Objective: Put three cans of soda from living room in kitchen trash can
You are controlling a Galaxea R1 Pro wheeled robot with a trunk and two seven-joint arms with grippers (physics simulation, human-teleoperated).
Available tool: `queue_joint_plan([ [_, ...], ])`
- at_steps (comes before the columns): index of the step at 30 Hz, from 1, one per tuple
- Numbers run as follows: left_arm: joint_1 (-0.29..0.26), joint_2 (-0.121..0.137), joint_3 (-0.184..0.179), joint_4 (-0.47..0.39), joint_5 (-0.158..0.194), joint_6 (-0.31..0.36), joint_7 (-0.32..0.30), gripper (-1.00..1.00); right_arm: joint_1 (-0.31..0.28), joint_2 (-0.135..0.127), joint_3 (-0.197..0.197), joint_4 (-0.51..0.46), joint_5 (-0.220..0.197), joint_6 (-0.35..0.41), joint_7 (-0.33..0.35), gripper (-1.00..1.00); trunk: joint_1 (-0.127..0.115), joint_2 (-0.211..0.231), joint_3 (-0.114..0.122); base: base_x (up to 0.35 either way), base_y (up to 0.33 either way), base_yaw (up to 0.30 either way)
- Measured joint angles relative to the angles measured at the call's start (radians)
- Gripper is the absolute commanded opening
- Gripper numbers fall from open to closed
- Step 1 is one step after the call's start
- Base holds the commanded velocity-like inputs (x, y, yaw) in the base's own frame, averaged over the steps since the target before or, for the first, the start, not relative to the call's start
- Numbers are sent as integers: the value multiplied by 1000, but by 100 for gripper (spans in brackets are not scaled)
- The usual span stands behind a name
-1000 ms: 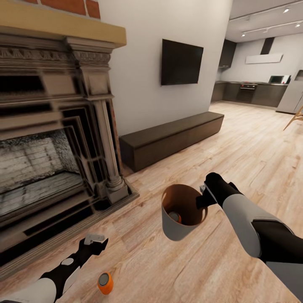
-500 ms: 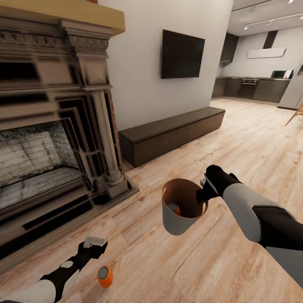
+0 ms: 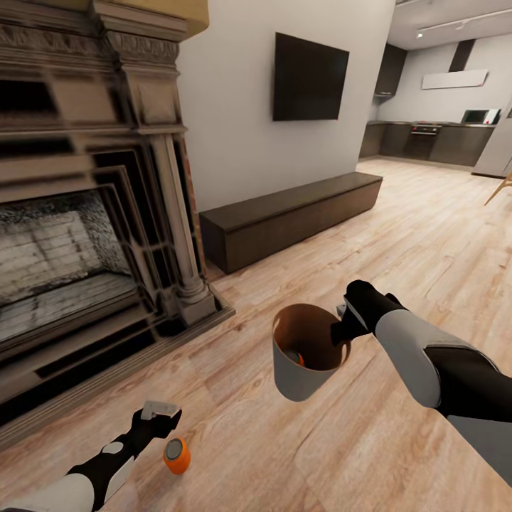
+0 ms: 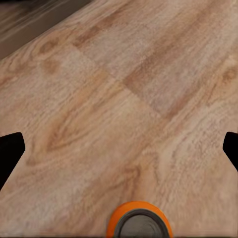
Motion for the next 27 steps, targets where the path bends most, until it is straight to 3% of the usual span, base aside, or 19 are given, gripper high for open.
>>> queue_joint_plan([
  [9, 1, 0, -1, 0, -2, 0, 0, 100, -1, 5, -1, 0, -3, 0, 0, -100, 35, -63, -42, 0, 0, 0],
  [21, 1, 0, -1, 0, -4, 0, 0, 100, 1, 3, -1, -16, 1, 0, 1, -100, 40, -66, -100, 0, 0, 0],
  [27, 1, 0, -3, 0, -7, 0, 0, 100, 1, 3, -2, -62, 8, -2, 5, -100, 40, -66, -101, 0, 0, 0],
])
